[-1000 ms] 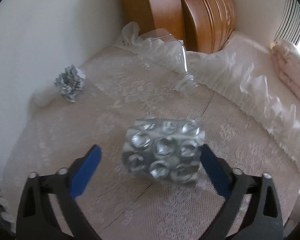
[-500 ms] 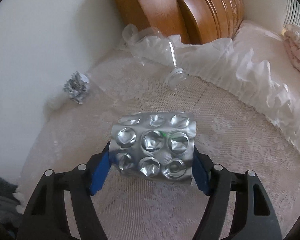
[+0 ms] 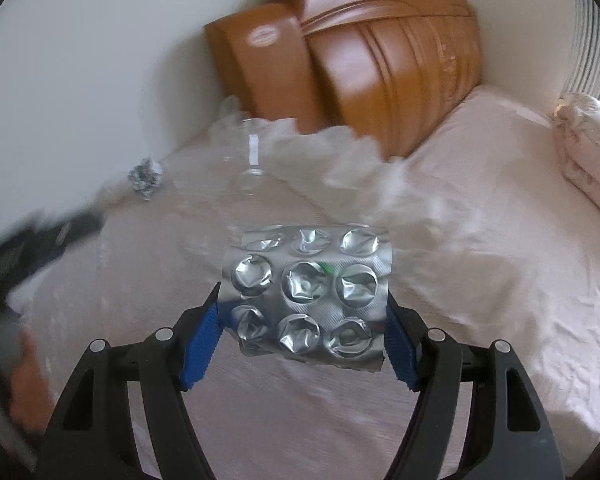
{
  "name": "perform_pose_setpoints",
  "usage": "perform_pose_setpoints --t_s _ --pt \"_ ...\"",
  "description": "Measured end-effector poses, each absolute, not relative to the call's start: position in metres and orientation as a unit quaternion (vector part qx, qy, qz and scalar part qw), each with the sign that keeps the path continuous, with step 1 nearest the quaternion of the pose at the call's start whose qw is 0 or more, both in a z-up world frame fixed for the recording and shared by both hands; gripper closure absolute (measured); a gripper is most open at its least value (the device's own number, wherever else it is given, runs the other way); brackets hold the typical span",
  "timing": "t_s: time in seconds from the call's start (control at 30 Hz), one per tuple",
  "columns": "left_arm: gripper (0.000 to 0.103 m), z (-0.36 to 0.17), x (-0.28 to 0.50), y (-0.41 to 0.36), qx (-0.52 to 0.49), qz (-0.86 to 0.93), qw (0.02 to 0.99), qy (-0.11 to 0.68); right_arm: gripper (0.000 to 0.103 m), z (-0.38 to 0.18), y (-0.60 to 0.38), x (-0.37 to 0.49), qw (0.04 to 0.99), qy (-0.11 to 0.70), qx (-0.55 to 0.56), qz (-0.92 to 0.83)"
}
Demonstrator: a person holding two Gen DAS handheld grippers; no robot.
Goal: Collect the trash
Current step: 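Grasp the silver blister pack with the right tool while the left tool grasps the clear bottle, then carry the bottle and blister pack to the wastebasket and open both tools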
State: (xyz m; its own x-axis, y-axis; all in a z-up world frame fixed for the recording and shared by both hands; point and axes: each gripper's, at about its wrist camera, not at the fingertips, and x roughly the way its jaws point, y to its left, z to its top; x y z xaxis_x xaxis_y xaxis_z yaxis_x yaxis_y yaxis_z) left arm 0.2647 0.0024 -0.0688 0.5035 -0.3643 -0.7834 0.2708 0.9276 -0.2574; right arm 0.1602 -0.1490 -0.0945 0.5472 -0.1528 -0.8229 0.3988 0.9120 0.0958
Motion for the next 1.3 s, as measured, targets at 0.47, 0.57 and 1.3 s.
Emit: perform_pose_setpoints --t_s 0.47,0.57,1.3 --pt "0.008 -0.135 0.374 -0.121 -0.040 -0.103 0.847 0.520 0.031 -0.101 -0.228 0.099 0.850 0.451 0.181 -0.202" --pt "0.020 -0.140 0.381 -0.120 -0.053 -0.094 0.845 0.524 0.031 -0.101 -0.236 0.097 0.850 0.449 0.186 -0.205" --pt "0.042 -0.085 0.292 -0.076 -0.042 -0.131 0.859 0.493 0.031 -0.077 -0.214 0.095 0.869 0.429 0.184 -0.164"
